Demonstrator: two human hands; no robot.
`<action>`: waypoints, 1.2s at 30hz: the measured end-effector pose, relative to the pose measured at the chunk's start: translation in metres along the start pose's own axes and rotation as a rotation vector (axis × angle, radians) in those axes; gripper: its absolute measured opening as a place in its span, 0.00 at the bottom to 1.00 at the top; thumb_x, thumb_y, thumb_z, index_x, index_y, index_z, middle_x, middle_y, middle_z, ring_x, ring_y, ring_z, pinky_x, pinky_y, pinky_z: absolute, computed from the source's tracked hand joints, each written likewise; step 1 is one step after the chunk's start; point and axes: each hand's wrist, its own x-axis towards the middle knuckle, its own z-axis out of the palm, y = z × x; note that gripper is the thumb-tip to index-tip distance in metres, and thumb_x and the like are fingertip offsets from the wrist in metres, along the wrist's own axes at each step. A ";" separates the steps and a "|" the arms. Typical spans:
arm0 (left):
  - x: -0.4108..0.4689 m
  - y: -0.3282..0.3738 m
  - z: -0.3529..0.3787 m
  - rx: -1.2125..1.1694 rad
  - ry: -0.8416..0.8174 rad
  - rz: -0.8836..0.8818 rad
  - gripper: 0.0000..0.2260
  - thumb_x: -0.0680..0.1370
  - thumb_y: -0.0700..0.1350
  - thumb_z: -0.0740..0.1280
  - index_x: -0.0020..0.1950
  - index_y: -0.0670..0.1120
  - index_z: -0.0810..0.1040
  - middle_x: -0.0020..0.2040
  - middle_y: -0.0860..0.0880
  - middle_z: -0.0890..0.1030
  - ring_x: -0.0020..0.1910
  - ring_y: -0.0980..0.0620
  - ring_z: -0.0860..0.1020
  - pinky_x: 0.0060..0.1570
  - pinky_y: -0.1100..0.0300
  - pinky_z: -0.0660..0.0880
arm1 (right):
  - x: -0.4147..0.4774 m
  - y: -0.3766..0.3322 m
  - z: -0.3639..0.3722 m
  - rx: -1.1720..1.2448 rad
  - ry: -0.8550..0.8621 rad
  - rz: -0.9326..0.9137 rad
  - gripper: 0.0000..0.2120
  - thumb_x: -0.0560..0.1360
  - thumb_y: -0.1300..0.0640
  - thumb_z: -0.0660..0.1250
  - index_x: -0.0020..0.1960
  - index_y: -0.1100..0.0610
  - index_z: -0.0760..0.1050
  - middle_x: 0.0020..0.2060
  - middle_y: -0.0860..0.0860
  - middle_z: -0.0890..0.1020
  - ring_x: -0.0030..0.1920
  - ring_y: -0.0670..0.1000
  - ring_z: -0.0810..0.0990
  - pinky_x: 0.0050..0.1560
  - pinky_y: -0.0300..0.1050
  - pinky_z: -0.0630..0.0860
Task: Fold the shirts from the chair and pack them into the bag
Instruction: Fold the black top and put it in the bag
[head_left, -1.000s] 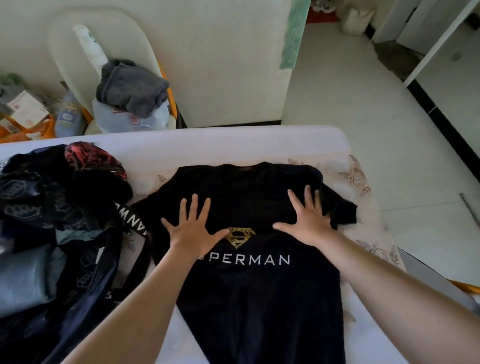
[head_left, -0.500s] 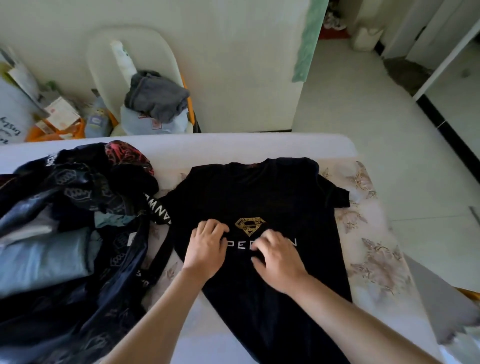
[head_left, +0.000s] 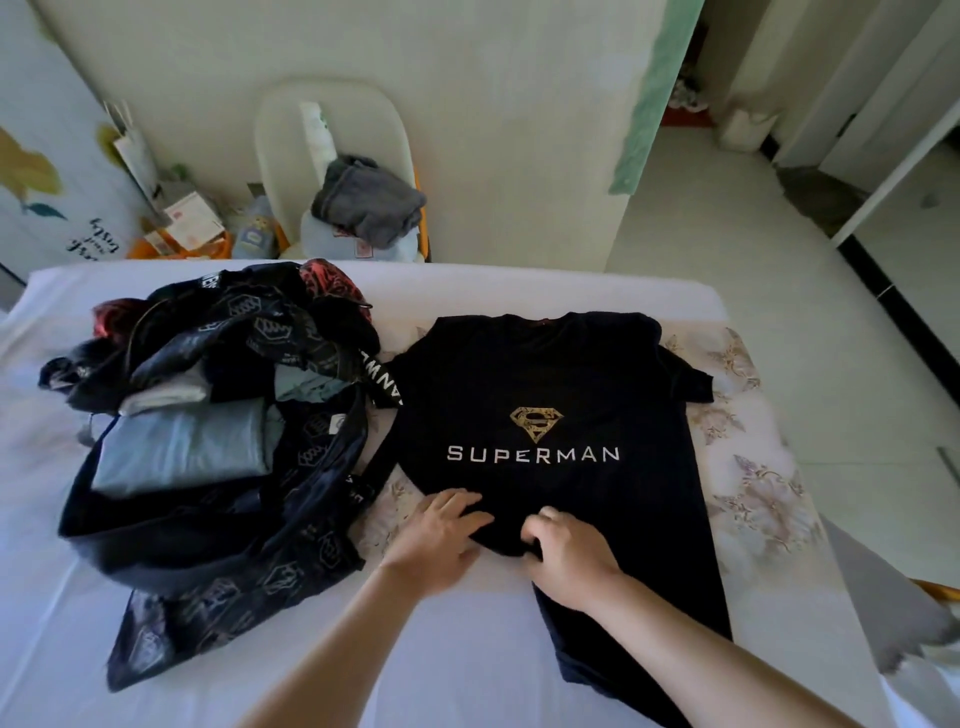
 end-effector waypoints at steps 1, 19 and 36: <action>0.003 -0.001 0.000 -0.023 0.063 0.015 0.18 0.76 0.47 0.68 0.66 0.53 0.78 0.68 0.51 0.75 0.69 0.49 0.71 0.69 0.46 0.69 | 0.000 0.001 -0.006 0.074 -0.016 0.049 0.11 0.77 0.51 0.63 0.59 0.49 0.75 0.54 0.43 0.77 0.55 0.49 0.78 0.51 0.43 0.73; 0.111 0.029 -0.028 0.024 0.041 0.078 0.17 0.79 0.47 0.63 0.68 0.55 0.73 0.64 0.53 0.70 0.63 0.50 0.70 0.60 0.55 0.71 | 0.036 0.077 -0.047 -0.126 0.237 -0.166 0.16 0.73 0.42 0.63 0.57 0.47 0.78 0.52 0.45 0.75 0.52 0.50 0.75 0.55 0.51 0.75; 0.117 0.040 -0.040 -0.174 0.372 0.173 0.11 0.81 0.40 0.65 0.62 0.45 0.81 0.55 0.51 0.83 0.56 0.52 0.78 0.63 0.55 0.73 | 0.024 0.124 -0.063 0.379 0.267 0.291 0.24 0.72 0.64 0.65 0.66 0.48 0.71 0.63 0.45 0.69 0.59 0.47 0.73 0.56 0.41 0.75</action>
